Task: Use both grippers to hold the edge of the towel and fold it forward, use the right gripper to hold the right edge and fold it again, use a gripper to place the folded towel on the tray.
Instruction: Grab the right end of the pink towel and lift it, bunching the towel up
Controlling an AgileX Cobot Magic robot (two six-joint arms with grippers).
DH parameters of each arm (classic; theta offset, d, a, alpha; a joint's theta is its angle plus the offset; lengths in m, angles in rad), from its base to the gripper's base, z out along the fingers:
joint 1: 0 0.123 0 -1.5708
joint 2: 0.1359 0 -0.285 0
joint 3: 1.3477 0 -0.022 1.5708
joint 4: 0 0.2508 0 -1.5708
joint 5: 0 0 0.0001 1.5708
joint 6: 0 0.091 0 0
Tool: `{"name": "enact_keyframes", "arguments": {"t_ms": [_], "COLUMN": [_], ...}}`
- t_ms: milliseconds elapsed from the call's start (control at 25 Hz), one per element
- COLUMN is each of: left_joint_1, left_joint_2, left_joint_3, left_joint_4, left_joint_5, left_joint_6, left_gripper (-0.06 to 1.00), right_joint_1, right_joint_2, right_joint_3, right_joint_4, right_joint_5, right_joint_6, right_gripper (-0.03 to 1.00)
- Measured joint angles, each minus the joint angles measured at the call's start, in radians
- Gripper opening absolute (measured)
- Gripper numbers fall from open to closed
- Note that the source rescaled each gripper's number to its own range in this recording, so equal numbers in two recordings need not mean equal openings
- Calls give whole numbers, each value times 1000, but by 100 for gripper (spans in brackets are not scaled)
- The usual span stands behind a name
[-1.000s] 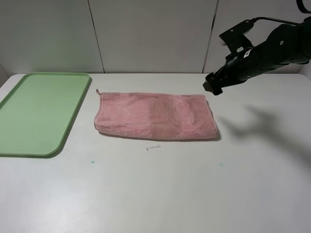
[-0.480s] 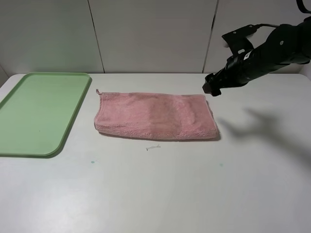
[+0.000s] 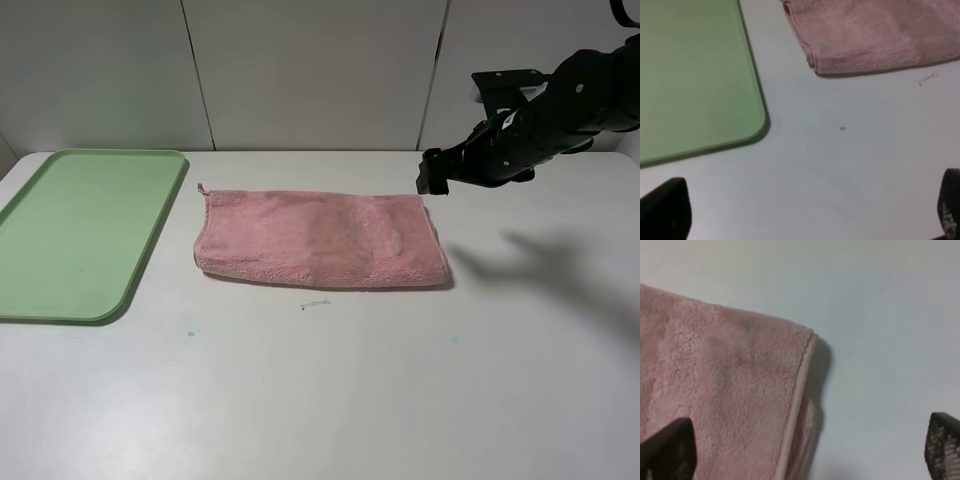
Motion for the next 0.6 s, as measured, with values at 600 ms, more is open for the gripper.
{"name": "enact_keyframes", "arguments": {"t_ms": [600], "left_joint_1": [0], "left_joint_2": [0], "left_joint_3": [0], "left_joint_4": [0], "left_joint_5": [0], "left_joint_6": [0], "left_gripper": [99], "right_joint_1": [-9], "right_joint_2": [3], "right_joint_3": [0], "right_joint_4": [17], "right_joint_5": [55], "right_joint_6": [26], "right_gripper": [100]}}
